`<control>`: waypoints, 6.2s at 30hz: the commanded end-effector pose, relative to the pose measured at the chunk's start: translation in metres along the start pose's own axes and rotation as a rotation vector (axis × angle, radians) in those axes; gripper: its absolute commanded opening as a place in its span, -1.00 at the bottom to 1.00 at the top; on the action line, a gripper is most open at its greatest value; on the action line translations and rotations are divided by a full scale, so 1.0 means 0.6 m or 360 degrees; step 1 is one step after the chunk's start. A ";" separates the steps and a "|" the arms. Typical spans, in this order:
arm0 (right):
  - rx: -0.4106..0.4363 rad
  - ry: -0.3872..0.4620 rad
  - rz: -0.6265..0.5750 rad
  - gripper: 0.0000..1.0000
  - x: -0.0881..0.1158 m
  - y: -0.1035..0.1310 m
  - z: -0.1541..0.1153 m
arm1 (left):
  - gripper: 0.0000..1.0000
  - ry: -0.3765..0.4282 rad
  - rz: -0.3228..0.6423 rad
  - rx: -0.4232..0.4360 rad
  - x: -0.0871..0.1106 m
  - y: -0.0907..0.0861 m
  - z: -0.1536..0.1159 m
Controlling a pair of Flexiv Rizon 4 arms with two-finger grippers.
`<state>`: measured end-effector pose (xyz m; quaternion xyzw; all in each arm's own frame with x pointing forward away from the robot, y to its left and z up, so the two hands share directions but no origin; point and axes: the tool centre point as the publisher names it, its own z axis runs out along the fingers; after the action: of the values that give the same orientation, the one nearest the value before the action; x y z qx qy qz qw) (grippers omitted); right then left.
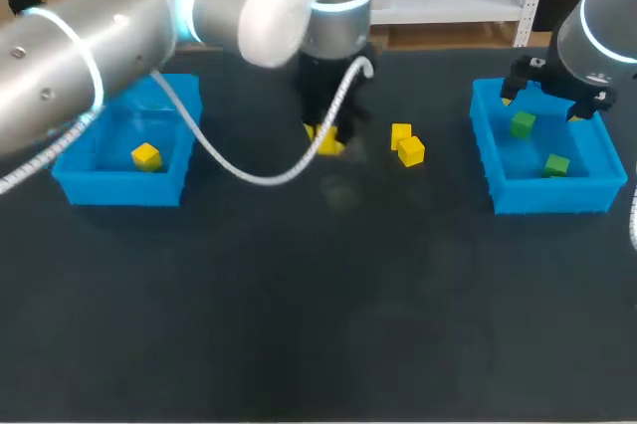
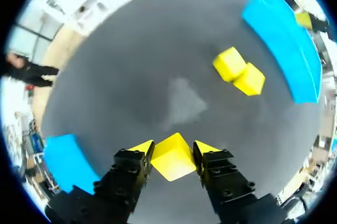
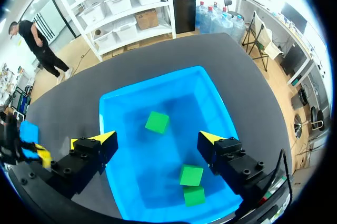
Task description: Put the green cubes in the right bin and the yellow cubes in the left bin.
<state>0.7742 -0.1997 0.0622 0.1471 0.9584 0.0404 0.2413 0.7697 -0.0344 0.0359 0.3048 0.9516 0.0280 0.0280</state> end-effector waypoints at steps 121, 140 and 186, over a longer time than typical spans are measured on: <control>0.0001 -0.0007 0.0001 1.00 0.002 0.000 0.001 | 1.00 0.0021 -0.0260 0.0064 -0.183 -0.151 0.069; 0.0001 -0.0007 0.0001 1.00 0.002 0.000 0.001 | -1.00 0.0029 -0.0271 0.0106 -0.174 -0.151 0.078; 0.0001 -0.0007 0.0001 1.00 0.002 0.000 0.001 | -1.00 -0.0349 -0.1006 -0.0393 0.342 0.358 -0.074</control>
<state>0.7742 -0.1997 0.0622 0.1471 0.9584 0.0404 0.2413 0.7573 0.2487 0.0879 -0.0490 0.9789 0.1182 -0.1596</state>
